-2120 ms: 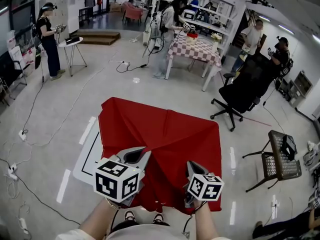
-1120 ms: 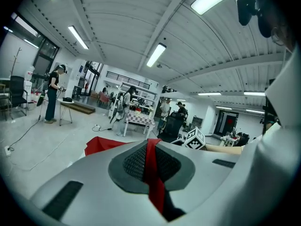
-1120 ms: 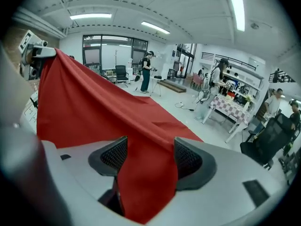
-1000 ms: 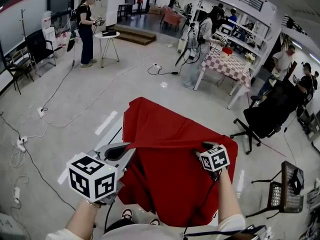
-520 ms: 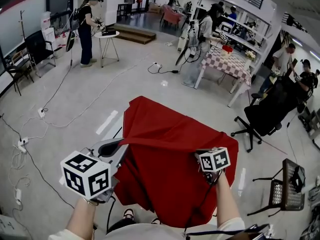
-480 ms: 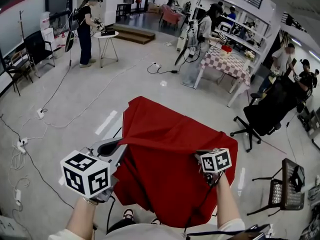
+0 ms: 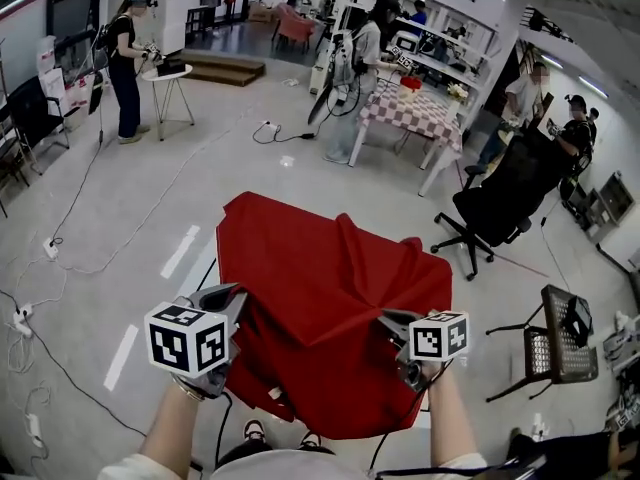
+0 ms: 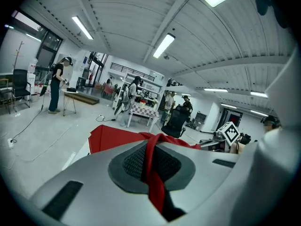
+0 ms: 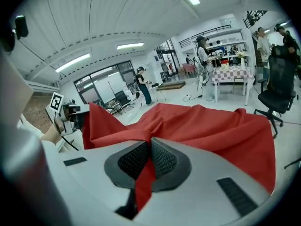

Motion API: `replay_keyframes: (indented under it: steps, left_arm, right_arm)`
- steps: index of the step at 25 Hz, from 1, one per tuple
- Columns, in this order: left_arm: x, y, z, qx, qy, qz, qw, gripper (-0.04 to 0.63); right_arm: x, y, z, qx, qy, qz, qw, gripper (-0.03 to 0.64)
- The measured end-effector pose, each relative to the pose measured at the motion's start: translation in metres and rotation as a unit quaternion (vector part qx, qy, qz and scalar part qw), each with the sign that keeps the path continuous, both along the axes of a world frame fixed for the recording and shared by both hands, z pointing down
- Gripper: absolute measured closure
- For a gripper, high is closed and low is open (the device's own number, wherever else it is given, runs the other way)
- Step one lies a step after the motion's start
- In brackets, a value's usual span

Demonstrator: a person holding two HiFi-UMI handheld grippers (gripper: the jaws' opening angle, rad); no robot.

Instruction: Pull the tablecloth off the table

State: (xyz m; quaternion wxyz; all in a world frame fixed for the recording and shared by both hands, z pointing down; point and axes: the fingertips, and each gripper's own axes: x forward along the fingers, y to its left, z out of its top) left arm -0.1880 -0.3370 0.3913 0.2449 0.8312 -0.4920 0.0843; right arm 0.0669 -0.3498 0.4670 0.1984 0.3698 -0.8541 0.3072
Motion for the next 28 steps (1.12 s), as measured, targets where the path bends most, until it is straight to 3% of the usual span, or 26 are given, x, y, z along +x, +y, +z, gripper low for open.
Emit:
replay_keyframes:
  steps: [9, 19, 28]
  left_arm:
    - [0.015, -0.013, 0.049, -0.041, -0.032, 0.054, 0.9972, 0.575]
    - [0.059, -0.008, 0.081, -0.076, -0.038, 0.114, 0.9899, 0.575]
    - [0.08, 0.01, 0.094, -0.082, -0.033, 0.092, 0.9918, 0.575]
  right_arm:
    - [0.006, 0.06, 0.003, -0.012, -0.039, 0.057, 0.998, 0.586]
    - [0.012, 0.07, 0.019, -0.015, -0.051, 0.117, 0.992, 0.586]
    - [0.011, 0.067, 0.035, 0.005, -0.075, 0.193, 0.978, 0.586]
